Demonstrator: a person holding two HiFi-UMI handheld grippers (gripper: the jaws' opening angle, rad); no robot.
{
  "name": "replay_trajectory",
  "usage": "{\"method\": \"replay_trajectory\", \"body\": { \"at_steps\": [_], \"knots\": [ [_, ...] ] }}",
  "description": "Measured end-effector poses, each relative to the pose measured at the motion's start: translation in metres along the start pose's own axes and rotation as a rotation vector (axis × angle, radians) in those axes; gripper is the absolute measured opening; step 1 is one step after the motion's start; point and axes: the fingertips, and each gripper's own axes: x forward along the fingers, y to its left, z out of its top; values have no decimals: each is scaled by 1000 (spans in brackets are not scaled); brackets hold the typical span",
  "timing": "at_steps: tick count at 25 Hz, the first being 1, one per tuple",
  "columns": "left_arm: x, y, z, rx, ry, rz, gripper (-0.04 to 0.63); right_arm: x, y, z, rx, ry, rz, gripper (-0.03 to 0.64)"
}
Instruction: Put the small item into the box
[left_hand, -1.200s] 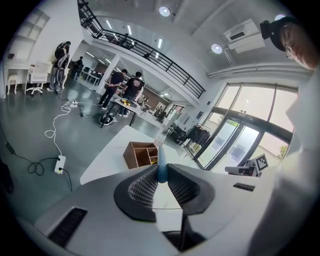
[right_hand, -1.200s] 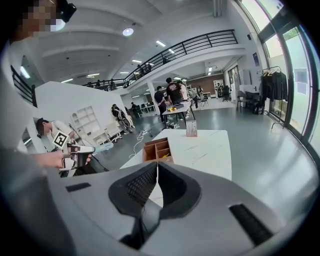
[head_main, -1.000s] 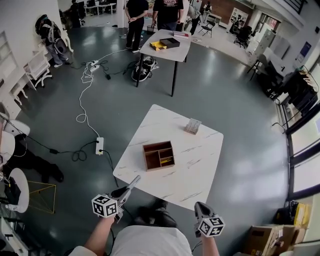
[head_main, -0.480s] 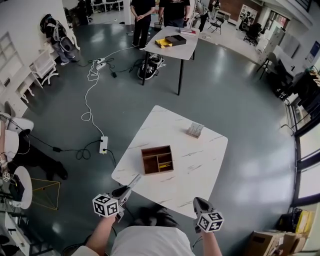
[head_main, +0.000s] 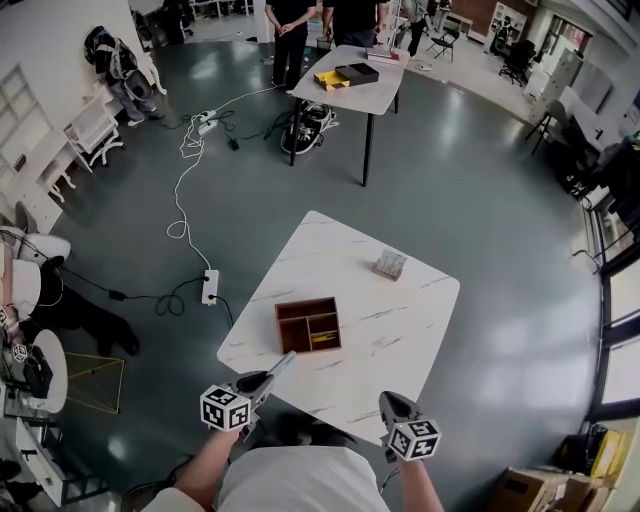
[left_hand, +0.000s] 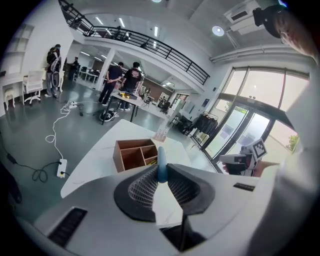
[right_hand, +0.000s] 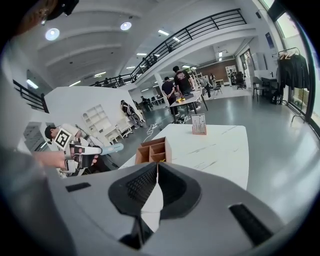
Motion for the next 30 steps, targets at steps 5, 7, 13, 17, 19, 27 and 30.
{"method": "replay_trajectory", "body": {
  "at_steps": [5, 7, 13, 17, 19, 27, 30],
  "knots": [
    [29, -6, -1, 41, 60, -2, 67, 13, -11, -1, 14, 21, 25, 28],
    [43, -8, -4, 57, 91, -4, 67, 18, -16, -4, 21, 31, 38, 28],
    [83, -7, -11, 82, 186, 1, 67, 31, -33, -11, 65, 47, 66, 28],
    [102, -5, -10, 118, 230, 15, 67, 36, -41, -15, 84, 58, 86, 28],
    [112, -2, -10, 134, 254, 28, 67, 39, -47, -15, 88, 64, 93, 28],
    [150, 13, -17, 225, 383, 95, 67, 44, -61, -21, 115, 81, 105, 28],
    [163, 14, -21, 342, 456, 117, 67, 44, -66, -29, 133, 90, 104, 28]
  ]
}}
